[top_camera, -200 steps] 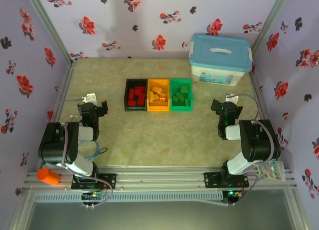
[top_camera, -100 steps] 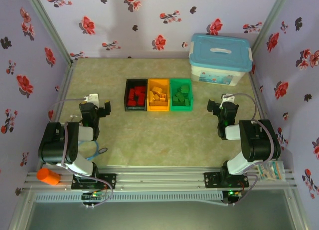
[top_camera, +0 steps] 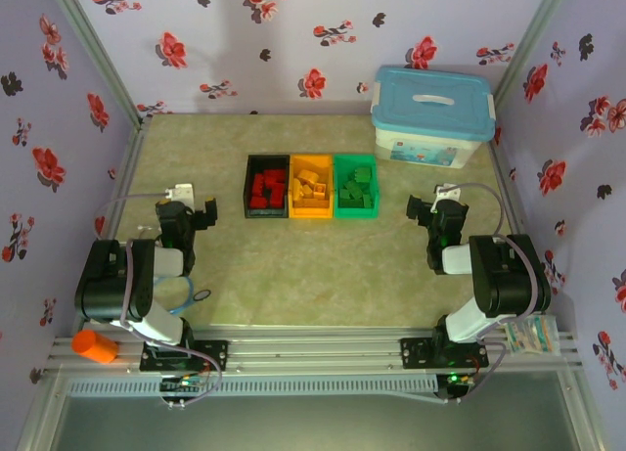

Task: Sort the legos into containers by color
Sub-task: Reset both arms

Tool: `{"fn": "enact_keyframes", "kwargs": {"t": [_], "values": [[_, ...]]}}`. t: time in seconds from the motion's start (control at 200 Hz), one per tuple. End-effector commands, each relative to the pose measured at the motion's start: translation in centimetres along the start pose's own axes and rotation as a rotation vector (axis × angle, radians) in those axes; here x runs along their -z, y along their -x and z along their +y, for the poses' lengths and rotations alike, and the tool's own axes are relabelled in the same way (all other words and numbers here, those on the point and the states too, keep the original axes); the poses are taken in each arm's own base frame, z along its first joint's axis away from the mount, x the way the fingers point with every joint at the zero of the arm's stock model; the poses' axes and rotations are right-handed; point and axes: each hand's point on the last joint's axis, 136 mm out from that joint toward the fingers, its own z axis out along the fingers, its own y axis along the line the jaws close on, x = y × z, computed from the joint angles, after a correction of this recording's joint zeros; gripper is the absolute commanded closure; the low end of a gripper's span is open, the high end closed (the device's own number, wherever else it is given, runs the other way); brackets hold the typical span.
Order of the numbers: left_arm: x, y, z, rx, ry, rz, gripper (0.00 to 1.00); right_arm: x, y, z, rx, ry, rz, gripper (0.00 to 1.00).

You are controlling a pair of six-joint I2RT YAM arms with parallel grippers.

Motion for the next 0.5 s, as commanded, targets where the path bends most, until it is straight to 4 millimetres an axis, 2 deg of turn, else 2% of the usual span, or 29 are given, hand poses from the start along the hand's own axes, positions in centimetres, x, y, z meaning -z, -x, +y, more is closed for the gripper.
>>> {"fn": "enact_keyframes", "kwargs": {"t": [0.0, 0.495], "values": [[-0.19, 1.22, 0.28, 0.005, 0.012, -0.027, 0.00, -0.14, 1.05, 0.10, 0.000, 0.009, -0.024, 0.01], [-0.45, 1.05, 0.27, 0.023, -0.025, -0.010, 0.00, -0.14, 1.12, 0.09, -0.001, 0.008, -0.026, 0.01]]}}
